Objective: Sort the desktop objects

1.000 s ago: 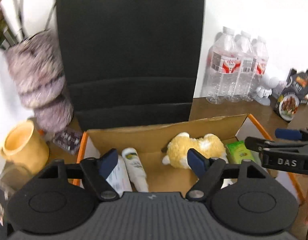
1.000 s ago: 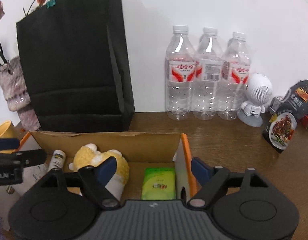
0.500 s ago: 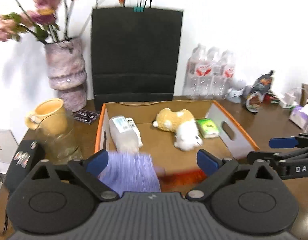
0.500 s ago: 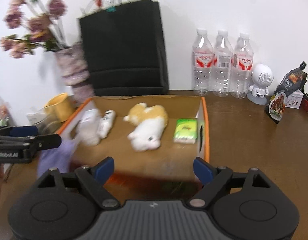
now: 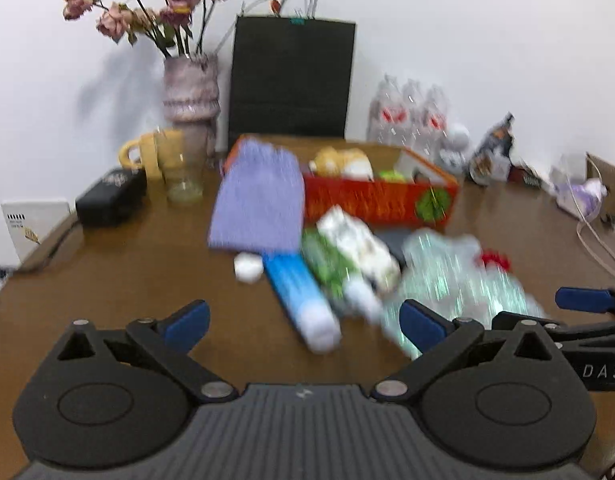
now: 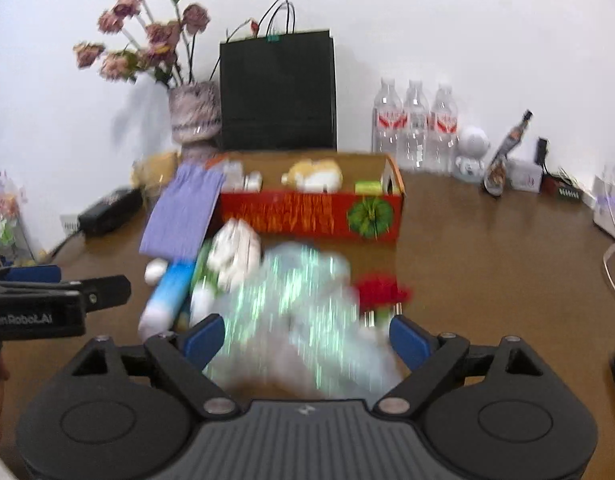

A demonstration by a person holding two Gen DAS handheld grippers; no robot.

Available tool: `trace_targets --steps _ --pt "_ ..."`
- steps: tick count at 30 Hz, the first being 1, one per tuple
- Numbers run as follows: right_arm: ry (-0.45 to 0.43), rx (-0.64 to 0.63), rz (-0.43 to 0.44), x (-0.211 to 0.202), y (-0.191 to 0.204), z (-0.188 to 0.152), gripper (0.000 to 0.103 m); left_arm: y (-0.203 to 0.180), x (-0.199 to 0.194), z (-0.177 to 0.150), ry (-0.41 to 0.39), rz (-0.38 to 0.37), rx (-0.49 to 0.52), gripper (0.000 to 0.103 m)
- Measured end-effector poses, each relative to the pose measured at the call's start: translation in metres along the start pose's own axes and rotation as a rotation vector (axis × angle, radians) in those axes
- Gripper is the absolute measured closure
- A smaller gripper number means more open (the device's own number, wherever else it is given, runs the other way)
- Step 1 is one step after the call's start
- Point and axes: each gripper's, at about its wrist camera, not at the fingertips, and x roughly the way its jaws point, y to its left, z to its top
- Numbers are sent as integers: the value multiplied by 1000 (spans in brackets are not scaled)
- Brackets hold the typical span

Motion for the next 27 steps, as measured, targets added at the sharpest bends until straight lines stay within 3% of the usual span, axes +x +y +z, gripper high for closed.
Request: trace_targets --steps 6,16,27 --pt "99 17 -22 20 0 -29 12 -11 5 -35 47 28 45 0" --pt "106 -17 -61 49 -3 -24 3 -11 30 -41 88 56 41 0" --pt "110 -5 -39 63 -3 -20 0 -4 45 -38 124 79 13 0"
